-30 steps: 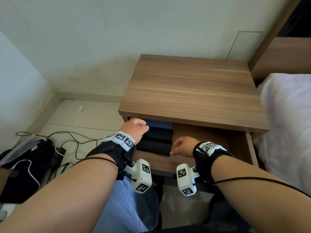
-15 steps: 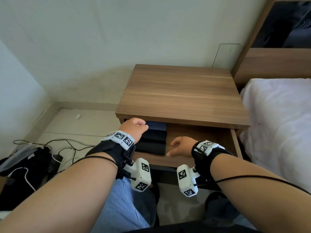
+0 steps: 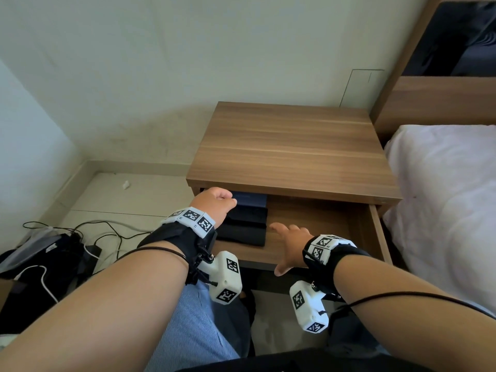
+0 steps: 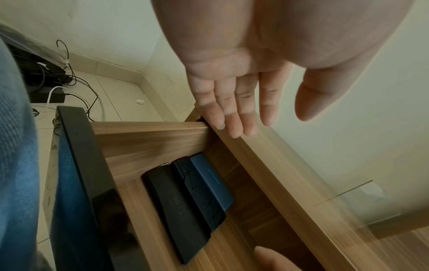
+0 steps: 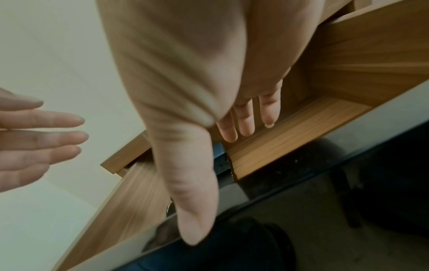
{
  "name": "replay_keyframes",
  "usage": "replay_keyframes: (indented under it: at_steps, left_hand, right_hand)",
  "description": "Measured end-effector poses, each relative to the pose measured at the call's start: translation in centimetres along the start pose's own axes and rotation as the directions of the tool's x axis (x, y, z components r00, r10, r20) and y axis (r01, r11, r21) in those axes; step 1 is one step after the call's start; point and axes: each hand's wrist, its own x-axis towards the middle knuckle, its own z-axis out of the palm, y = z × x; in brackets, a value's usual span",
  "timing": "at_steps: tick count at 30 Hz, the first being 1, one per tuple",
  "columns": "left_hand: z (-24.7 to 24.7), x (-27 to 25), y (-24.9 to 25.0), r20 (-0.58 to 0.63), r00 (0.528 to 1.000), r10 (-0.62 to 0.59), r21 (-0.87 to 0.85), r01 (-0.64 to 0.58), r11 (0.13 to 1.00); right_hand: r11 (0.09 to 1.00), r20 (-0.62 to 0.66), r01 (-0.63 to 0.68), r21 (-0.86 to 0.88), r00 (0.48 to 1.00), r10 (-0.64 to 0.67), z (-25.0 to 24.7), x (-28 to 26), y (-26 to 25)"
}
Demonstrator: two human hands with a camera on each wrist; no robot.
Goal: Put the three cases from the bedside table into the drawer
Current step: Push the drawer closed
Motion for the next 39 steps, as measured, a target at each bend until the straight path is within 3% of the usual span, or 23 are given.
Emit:
replay_keyframes:
  at_steps: [7, 13, 20, 31, 35, 39]
  left_hand:
    - [0.1, 0.3, -0.3, 0.017, 1.000, -0.019, 0.005, 0.019, 1.000]
    - [0.2, 0.5, -0.4, 0.017, 1.000, -0.026, 0.006, 0.026, 1.000]
    - [0.7, 1.0, -0.8, 0.052, 0.998, -0.030, 0.018, 0.029, 0.999]
    - [1.4, 2.6, -1.3, 0.026, 0.997, -0.071, -0.002, 0.071, 0.997]
    - [1.2, 3.8, -0.9, 0.010, 0.998, -0.067, -0.017, 0.068, 0.998]
    - [1.1, 4.7, -1.0, 0.006, 0.997, -0.079, -0.001, 0.079, 0.997]
  right_hand:
    - [0.999, 0.021, -0.001, -0.054, 1.000, 0.003, 0.3, 0.4, 0.5]
    - [0.989, -0.082, 0.052, -0.137, 0.995, -0.064, 0.3, 1.1, 0.4]
    - [0.995, -0.210, -0.011, -0.103, 0.978, -0.010, -0.5, 2.0, 1.0]
    - [0.988, -0.416, -0.156, 0.009, 0.898, 0.146, -2.8, 4.9, 0.8]
    - [0.989, -0.529, -0.147, -0.018, 0.841, 0.115, -3.2, 6.3, 0.3]
    - [0.982, -0.548, -0.178, -0.068, 0.829, 0.112, -4.8, 8.3, 0.7]
